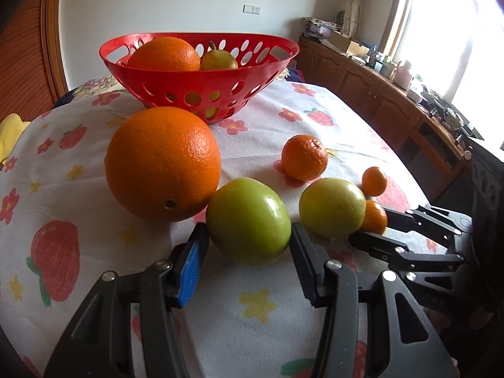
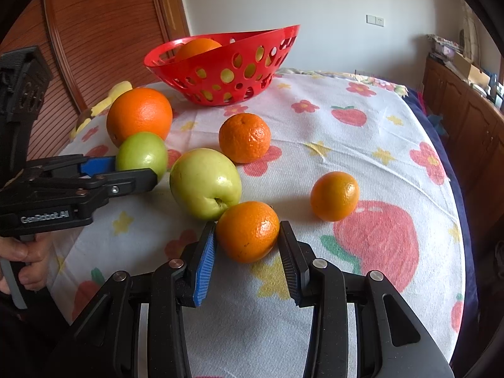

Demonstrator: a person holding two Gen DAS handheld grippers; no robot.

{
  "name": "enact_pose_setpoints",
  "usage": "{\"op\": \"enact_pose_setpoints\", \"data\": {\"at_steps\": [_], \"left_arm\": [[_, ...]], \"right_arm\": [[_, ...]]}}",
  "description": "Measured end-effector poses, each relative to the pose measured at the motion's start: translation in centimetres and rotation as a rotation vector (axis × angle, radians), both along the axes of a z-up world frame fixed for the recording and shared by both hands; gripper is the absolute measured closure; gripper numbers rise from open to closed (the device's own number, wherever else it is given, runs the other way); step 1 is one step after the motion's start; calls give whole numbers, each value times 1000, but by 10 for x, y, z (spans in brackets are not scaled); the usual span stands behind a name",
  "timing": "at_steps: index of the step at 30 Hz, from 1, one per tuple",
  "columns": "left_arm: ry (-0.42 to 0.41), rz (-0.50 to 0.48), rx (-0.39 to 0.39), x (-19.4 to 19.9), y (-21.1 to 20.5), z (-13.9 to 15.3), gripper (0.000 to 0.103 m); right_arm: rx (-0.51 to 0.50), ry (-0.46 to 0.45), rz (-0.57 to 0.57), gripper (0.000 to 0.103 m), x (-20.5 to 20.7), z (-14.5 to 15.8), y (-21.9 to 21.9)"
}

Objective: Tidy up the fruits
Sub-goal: 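Close the left gripper on the green fruit while the right gripper grasps the mandarin, then carry green fruit and mandarin over the red basket and open both grippers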

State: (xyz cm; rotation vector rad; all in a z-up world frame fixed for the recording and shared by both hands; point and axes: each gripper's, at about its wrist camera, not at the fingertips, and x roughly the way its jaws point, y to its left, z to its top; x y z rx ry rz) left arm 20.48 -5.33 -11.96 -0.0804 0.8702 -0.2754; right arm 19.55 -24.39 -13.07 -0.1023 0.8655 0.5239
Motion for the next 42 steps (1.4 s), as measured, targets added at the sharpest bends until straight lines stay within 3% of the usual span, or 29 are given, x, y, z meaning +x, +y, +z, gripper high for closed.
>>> {"op": "enact_pose_setpoints", "data": {"at_steps": [14,23,33,42], "left_arm": [[-57,-16,-23,-23,14,26,52],[-144,-37,-31,-28,20,66,52],[-213,-31,-8,1,36,96,52],[-226,-17,4,42,54,99,52]], "right_arm": [[5,-9,-12,65,-1,6,-3],[20,-100,3,65,-5,51,-3],[48,-181,35,65,26,100,22],[30,-213,74,65,76,114,58]]}}
